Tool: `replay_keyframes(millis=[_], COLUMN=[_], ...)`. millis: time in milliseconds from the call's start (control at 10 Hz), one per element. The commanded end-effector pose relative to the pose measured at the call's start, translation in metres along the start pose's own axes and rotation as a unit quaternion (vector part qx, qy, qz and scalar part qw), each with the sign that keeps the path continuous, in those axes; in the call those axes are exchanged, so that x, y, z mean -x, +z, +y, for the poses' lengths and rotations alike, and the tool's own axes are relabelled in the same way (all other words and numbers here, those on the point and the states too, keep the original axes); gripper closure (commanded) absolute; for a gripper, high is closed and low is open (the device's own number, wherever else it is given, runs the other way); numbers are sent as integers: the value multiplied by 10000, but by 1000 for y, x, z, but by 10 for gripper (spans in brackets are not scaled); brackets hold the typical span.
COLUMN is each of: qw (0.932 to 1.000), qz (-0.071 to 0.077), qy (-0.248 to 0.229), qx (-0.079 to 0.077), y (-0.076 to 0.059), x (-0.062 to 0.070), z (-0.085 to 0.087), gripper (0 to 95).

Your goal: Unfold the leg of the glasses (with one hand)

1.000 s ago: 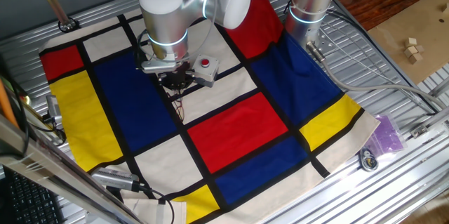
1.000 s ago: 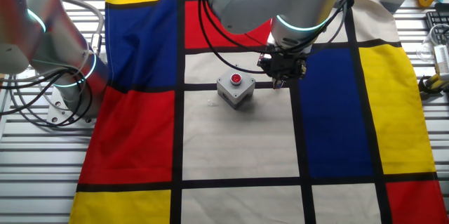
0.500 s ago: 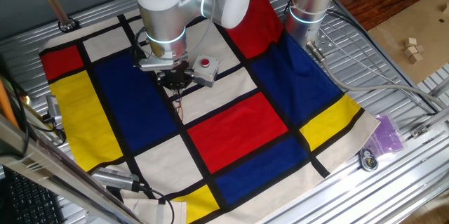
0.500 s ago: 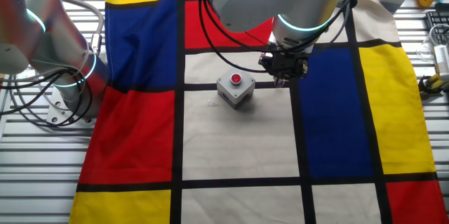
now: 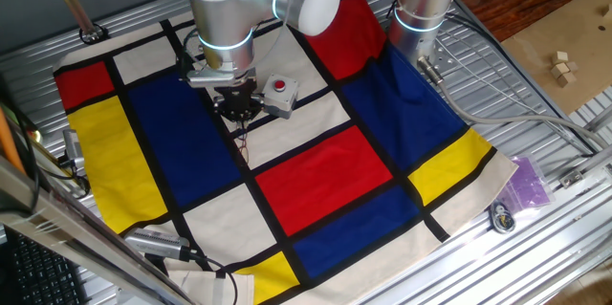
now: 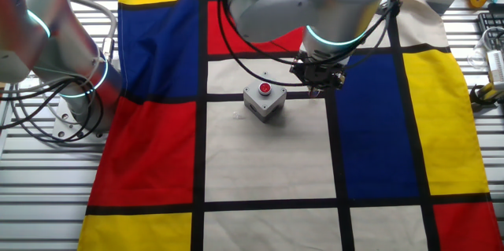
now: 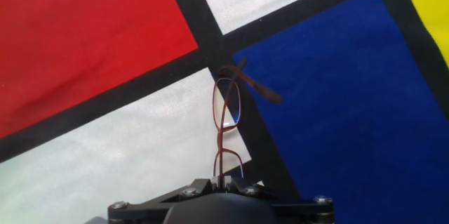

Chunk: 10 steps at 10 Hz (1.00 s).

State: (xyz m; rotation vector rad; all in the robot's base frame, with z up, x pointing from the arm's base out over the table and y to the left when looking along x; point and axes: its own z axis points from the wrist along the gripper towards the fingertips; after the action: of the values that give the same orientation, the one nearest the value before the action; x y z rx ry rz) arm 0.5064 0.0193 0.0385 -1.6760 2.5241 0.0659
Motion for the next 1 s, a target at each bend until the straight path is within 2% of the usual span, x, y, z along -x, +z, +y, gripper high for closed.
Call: replay_keyframes(millis=[100, 700, 1000], qw=[10000, 9996, 9986], qz=[-73, -249, -519], qy=[-33, -153, -134], qx=[15, 5, -15], y=[0, -5, -6], x=[2, 9, 12], z=[-1, -8, -11], gripper=[950, 950, 950])
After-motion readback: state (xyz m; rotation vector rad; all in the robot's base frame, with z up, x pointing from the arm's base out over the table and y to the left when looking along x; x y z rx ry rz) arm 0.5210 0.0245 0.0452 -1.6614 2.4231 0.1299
